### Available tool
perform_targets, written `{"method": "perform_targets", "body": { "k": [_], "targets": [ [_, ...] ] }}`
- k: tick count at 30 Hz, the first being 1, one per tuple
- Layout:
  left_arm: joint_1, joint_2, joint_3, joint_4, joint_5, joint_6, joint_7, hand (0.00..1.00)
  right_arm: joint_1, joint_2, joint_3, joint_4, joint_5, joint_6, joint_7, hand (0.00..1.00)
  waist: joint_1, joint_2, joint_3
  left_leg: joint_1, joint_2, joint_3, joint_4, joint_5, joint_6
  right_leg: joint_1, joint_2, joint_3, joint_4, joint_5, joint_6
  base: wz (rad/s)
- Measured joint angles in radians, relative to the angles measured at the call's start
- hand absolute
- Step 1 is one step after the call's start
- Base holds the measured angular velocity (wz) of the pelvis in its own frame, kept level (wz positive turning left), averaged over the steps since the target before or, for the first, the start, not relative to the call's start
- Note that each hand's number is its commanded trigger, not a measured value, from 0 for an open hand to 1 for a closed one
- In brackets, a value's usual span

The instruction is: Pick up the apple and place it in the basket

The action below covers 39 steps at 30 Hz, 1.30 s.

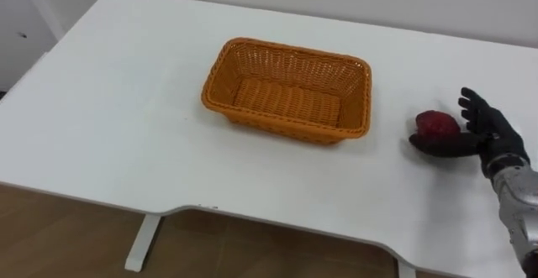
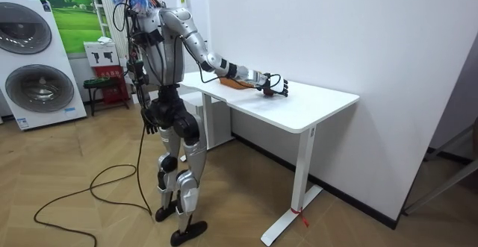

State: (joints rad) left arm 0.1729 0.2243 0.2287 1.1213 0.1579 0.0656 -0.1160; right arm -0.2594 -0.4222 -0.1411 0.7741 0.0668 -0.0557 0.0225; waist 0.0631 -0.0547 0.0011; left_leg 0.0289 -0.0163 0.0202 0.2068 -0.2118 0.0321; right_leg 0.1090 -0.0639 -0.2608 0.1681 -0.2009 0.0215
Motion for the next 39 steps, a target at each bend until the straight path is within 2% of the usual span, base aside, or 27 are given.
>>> {"method": "perform_targets", "body": {
  "k": [6, 20, 23, 26, 28, 30, 33, 35, 38, 39],
  "targets": [
    [-0.005, 0.017, -0.026, 0.018, 0.002, 0.001, 0.004, 0.0, -0.005, -0.009, 0.0, 0.077, -0.078, -0.035, -0.06, 1.0, 0.0, -0.002, -0.0007, 0.023, 0.001, -0.006, -0.001, 0.0, 0.0, 0.022, 0.003, 0.008, -0.002, 0.0, 0.0, 0.03],
    [-0.018, 0.021, -0.038, 0.019, 0.012, -0.002, 0.004, 0.0, 0.003, 0.013, 0.0, 0.086, -0.116, -0.042, -0.077, 1.0, 0.0, 0.0, 0.0, 0.034, 0.001, -0.006, 0.001, 0.0, -0.001, 0.037, 0.002, 0.01, -0.001, 0.0, 0.0, 0.0],
    [-0.019, 0.021, -0.038, 0.02, 0.011, -0.001, 0.004, 0.0, 0.002, 0.014, -0.002, 0.073, -0.114, -0.032, -0.078, 1.0, 0.001, 0.006, -0.0004, 0.03, 0.002, 0.002, -0.001, -0.001, -0.001, 0.032, 0.002, 0.009, 0.0, 0.0, 0.0, -0.05],
    [-0.017, 0.021, -0.038, 0.019, 0.011, -0.001, 0.005, 0.0, 0.001, 0.014, -0.001, 0.048, -0.098, -0.023, -0.093, 1.0, 0.001, 0.016, -0.0045, 0.03, 0.002, 0.004, -0.001, -0.001, -0.001, 0.029, 0.002, 0.011, 0.002, 0.0, 0.0, -0.02],
    [-0.016, 0.02, -0.038, 0.016, 0.011, -0.001, 0.005, 0.0, 0.003, 0.015, 0.0, -0.004, -0.073, 0.011, -0.101, 1.0, -0.003, 0.029, -0.0063, 0.027, 0.001, 0.007, -0.001, 0.0, 0.0, 0.025, 0.0, 0.013, 0.003, 0.001, 0.0, -0.05],
    [-0.016, 0.02, -0.038, 0.012, 0.009, -0.001, 0.005, 0.0, 0.009, 0.018, 0.001, -0.05, -0.07, 0.028, -0.116, 1.0, -0.005, 0.043, -0.0093, 0.019, 0.001, 0.014, 0.0, 0.0, 0.0, 0.012, -0.001, 0.015, 0.006, 0.001, 0.001, -0.08],
    [-0.006, 0.018, -0.037, -0.002, 0.011, -0.009, 0.006, 0.0, 0.035, 0.033, 0.001, -0.168, -0.071, 0.036, -0.135, 1.0, -0.001, 0.055, -0.0128, 0.015, 0.001, 0.021, -0.004, 0.005, 0.0, -0.004, -0.002, 0.023, 0.009, 0.001, 0.001, -0.07],
    [-0.001, 0.018, -0.037, -0.002, 0.011, -0.016, 0.008, 0.0, 0.058, 0.039, 0.003, -0.269, -0.061, 0.036, -0.135, 1.0, 0.0, 0.057, -0.0129, 0.016, 0.001, 0.018, -0.008, 0.006, 0.0, -0.005, -0.001, 0.023, 0.009, 0.001, 0.001, -0.02],
    [-0.004, 0.016, -0.037, -0.002, 0.01, -0.025, 0.033, 0.0, 0.081, 0.046, 0.003, -0.421, -0.054, 0.035, -0.147, 1.0, 0.001, 0.049, -0.0078, 0.019, 0.001, 0.013, -0.01, 0.006, 0.0, -0.002, 0.0, 0.026, 0.007, 0.001, 0.001, 0.03],
    [-0.005, 0.015, -0.037, -0.002, 0.008, -0.026, 0.04, 0.0, 0.094, 0.06, 0.003, -0.494, -0.053, 0.033, -0.153, 1.0, -0.004, 0.045, -0.0048, 0.017, 0.001, 0.009, -0.01, 0.006, 0.0, -0.001, 0.001, 0.023, 0.004, 0.001, 0.001, 0.08]
  ]
}}
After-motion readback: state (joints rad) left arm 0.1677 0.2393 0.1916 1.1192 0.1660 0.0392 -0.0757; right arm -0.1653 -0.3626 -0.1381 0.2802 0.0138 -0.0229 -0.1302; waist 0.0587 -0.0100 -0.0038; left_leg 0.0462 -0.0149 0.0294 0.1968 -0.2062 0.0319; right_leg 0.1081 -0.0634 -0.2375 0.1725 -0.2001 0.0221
